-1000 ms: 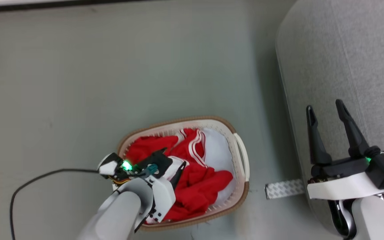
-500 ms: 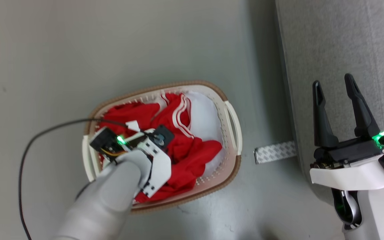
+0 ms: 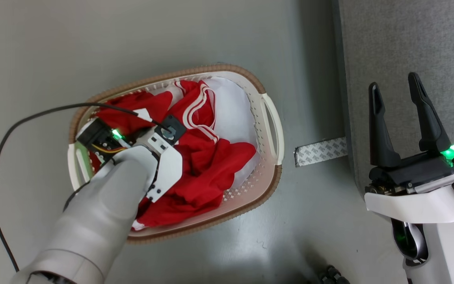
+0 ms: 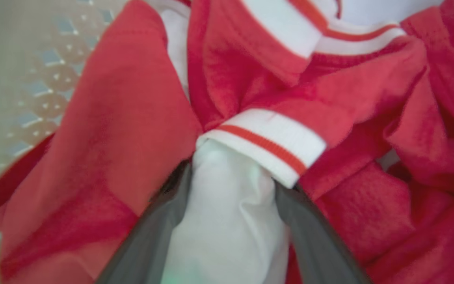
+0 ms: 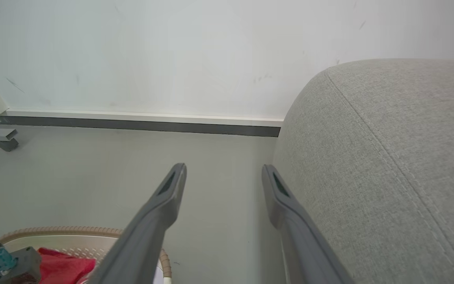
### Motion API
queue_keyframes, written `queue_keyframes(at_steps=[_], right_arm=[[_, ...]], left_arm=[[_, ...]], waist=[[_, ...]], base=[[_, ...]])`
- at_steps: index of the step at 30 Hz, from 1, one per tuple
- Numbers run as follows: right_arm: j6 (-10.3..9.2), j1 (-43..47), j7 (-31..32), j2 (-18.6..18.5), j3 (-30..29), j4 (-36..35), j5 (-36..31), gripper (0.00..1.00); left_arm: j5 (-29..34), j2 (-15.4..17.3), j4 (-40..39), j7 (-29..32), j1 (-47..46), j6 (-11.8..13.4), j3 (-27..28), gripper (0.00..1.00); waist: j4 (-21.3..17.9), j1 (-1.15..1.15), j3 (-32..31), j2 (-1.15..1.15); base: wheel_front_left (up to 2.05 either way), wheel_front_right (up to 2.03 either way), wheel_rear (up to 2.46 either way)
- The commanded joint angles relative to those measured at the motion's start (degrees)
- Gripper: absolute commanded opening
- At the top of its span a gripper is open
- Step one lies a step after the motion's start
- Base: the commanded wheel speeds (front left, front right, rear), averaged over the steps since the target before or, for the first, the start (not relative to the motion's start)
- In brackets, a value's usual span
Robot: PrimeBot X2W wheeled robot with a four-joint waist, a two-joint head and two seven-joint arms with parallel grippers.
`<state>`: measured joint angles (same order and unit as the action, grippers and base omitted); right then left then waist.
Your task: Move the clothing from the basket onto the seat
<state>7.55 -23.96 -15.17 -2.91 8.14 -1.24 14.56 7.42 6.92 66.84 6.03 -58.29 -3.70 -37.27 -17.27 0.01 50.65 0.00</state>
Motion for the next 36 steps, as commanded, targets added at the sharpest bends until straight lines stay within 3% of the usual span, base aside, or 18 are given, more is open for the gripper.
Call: queue_keyframes(at_steps=[1,2,3,4,11,16,26,36], right_arm=[[-0.12,-0.9,0.0,0.0,0.1,-0.3,0.5,1.00],[-0.12,-0.9,0.0,0.0,0.2,-0.3,0.5,1.00],[-0.12,-1.0,0.0,0.0,0.3,-0.3,0.5,1.00],[-0.12,-1.2,0.0,0.0,0.4,-0.4,0.4,1.00],[-0.12,-1.4,0.0,0.0,-0.1,0.2,-0.2,1.00],[-0.12,-0.8,0.0,0.0,-0.5,1.7,-0.9,1.00],[-0.12,2.7,0.0,0.0,-2.2,6.5,-2.6,1.00],[-0.12,8.1,0.0,-0.1,-2.9,10.8,-2.8,1.00]], left_arm=[[0.4,0.6,0.6,-0.2,-0.9,0.4,-0.1,1.00],[0.2,0.5,0.7,-0.8,-1.2,0.6,-0.1,0.38],[0.2,0.4,0.7,-1.4,-1.5,0.8,-0.3,0.13],[0.2,0.4,0.9,-1.9,-1.7,0.8,-0.4,0.00],[-1.8,-1.4,1.5,-5.9,-1.7,-0.7,-0.5,0.00],[-5.5,-3.0,1.0,-10.7,0.8,-1.9,0.7,0.00],[-13.1,-4.0,-2.7,-19.0,9.9,-3.3,0.6,0.00],[-19.7,-3.7,-9.6,-20.7,20.4,-3.7,1.7,0.00]], waist=[[-0.1,-0.01,0.8,0.00],[-0.2,-0.01,1.1,0.00],[-0.2,-0.01,1.3,0.00],[-0.3,-0.01,1.4,0.00],[0.4,-0.01,1.1,0.00],[2.3,-0.01,-2.5,0.00],[7.5,-0.01,-17.1,0.00],[10.2,-0.01,-30.9,0.00]], base=[[0.00,0.00,0.00],[0.00,0.00,0.00],[0.00,0.00,0.00],[0.00,0.00,0.00],[0.00,0.00,0.00],[0.00,0.00,0.00],[0.00,0.00,0.00],[0.00,0.00,0.00]])
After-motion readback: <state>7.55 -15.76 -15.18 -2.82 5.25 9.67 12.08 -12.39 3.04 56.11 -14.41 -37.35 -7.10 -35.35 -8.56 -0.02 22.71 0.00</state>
